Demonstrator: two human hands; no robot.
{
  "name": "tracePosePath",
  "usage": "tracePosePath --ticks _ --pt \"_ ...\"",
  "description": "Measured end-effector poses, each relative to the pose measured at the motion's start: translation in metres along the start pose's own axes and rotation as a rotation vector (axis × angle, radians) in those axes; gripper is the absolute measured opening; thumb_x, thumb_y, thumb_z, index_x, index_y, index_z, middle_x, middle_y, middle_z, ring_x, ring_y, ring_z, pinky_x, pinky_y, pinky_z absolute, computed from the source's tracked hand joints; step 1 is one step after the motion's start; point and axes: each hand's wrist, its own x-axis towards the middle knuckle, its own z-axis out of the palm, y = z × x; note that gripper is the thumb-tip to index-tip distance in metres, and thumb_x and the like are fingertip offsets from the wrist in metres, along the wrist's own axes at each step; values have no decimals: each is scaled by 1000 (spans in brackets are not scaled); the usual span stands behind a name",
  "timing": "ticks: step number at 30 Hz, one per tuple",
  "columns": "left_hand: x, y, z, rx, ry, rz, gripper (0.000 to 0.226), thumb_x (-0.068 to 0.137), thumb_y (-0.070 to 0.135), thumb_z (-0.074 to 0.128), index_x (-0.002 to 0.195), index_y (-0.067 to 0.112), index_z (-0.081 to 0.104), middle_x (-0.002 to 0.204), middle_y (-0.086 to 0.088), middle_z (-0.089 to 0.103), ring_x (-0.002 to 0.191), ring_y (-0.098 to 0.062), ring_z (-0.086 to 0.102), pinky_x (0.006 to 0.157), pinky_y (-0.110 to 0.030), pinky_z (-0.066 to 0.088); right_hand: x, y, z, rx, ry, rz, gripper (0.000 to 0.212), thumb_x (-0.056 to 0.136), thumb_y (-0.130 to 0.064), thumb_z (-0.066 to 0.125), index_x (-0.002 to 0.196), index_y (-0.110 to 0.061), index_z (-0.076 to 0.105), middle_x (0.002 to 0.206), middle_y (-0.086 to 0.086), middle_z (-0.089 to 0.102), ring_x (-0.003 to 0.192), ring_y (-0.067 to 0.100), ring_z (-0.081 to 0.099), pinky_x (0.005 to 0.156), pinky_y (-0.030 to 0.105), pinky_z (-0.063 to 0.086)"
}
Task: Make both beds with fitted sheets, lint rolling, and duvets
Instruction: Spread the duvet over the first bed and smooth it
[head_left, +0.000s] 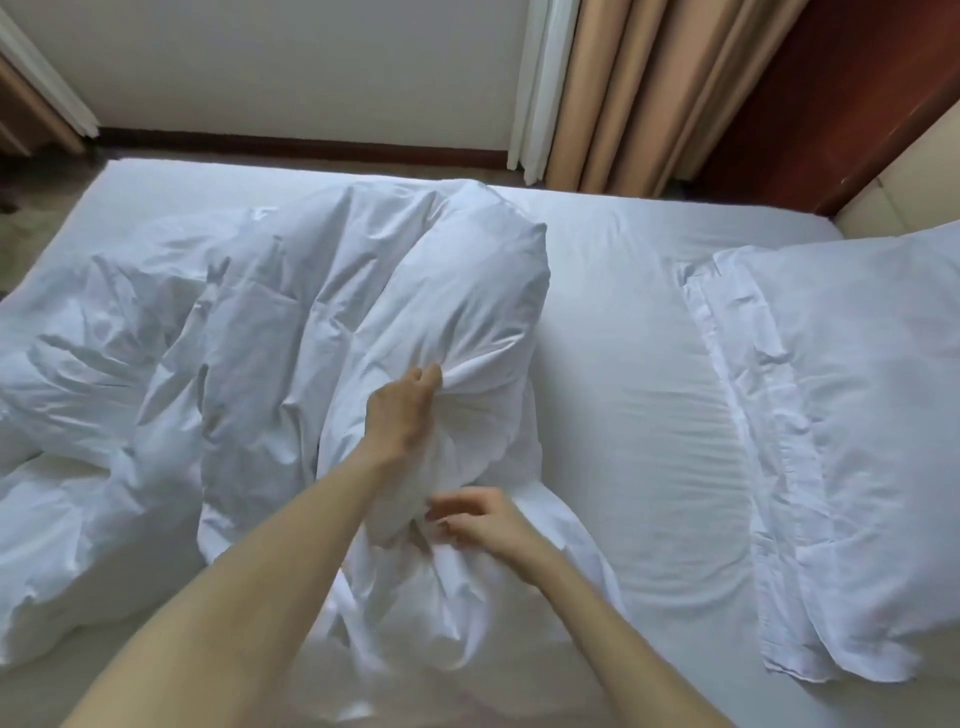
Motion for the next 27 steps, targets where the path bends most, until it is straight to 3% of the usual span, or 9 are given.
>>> tracePosePath --ticks 2,5,11,15,17,19,22,24,27 --pt "3 -36 -6 -1 60 15 34 74 -3 51 106 10 53 96 -15 60 72 -42 62 54 -39 39 18 -9 -41 14 355 23 33 84 11 50 111 -3 64 91 9 68 73 14 63 67 27 49" --pt "2 -97 -15 12 92 -45 39 80 2 53 118 12 56 106 -16 63 74 -42 64 57 -42 45 52 -4 -87 -192 664 136 34 85 1 55 116 -8 62 110 13 66 97 25 62 83 33 46" --pt "-16 -231 -4 37 9 -473 31 93 13 36 120 21 48 100 -17 62 90 -37 61 68 -37 37 103 23 -80 -284 450 324 73 85 -22 69 146 -15 31 149 10 34 134 26 37 107 37 35" --pt "-29 -290 24 41 -114 -677 35 96 16 32 127 22 49 110 -20 60 101 -37 56 73 -37 36 150 22 -55 -377 373 325 116 68 -53 78 152 -28 2 159 10 -4 147 27 -1 118 44 10" --pt "-31 -306 38 9 -146 -741 37 97 19 32 130 22 49 116 -19 58 106 -37 54 75 -38 35 172 14 -47 -282 338 337 135 51 -66 80 151 -31 -3 160 4 1 146 26 11 115 39 23" --pt "-33 -316 48 -18 -183 -774 40 99 22 30 135 25 46 119 -17 59 108 -35 55 76 -37 34 181 12 -37 -447 261 331 116 64 -52 80 152 -26 8 154 -1 23 138 24 34 101 27 39" --pt "-36 -320 51 -47 -203 -787 41 99 23 30 137 27 45 118 -17 60 107 -34 56 75 -36 35 178 34 -12 -689 313 336 48 90 -30 62 134 -16 50 129 10 58 118 27 54 89 30 43" --pt "-38 -318 46 -61 -204 -774 40 98 22 31 135 28 46 116 -16 61 105 -34 56 74 -35 35 166 41 6 -583 409 358 24 95 -26 51 112 -13 62 109 14 64 101 30 59 78 31 44" --pt "-45 -314 32 -84 -232 -772 38 96 20 32 130 27 48 115 -12 61 103 -31 56 75 -34 36 151 -6 4 -233 566 314 22 96 -20 49 94 -4 64 91 13 63 83 28 59 68 33 46"
